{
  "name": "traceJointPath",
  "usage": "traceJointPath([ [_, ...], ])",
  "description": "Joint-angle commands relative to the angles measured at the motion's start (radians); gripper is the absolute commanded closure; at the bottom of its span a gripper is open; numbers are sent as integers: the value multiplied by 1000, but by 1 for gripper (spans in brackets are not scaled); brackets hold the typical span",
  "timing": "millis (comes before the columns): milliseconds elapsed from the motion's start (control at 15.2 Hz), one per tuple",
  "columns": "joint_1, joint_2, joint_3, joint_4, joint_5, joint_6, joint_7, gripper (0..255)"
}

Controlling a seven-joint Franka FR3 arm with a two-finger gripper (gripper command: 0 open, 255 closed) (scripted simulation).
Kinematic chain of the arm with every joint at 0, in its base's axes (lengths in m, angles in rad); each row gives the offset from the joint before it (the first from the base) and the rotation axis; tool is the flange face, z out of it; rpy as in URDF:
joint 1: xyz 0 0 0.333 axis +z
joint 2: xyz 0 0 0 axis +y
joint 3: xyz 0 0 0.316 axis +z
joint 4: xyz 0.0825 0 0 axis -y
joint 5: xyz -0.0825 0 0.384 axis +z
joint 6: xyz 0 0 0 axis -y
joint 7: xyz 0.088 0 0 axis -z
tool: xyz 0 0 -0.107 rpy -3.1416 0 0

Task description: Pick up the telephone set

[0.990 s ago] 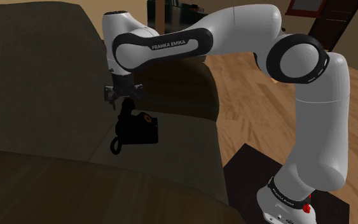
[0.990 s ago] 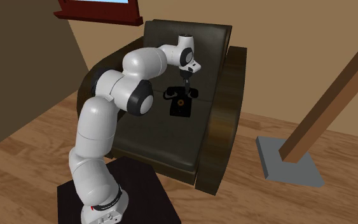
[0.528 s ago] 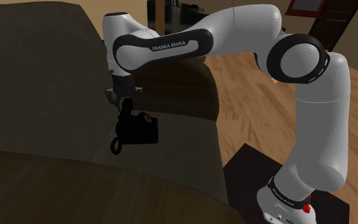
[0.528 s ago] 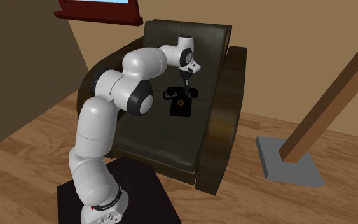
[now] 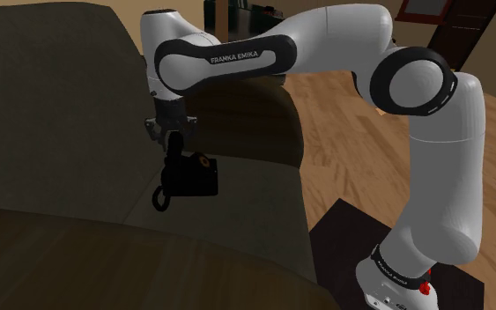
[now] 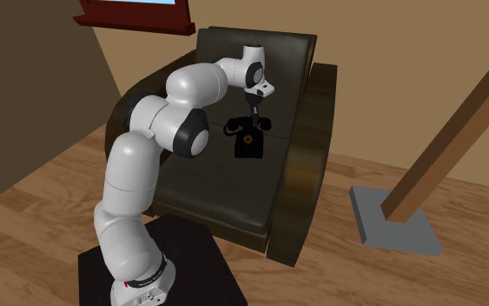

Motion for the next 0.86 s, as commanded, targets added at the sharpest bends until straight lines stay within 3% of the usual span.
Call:
traceJointPath([
  [0,2,-2,1,27,1,-26,-2,255],
  [792,25,13,3,188,-1,-171,-12,255],
])
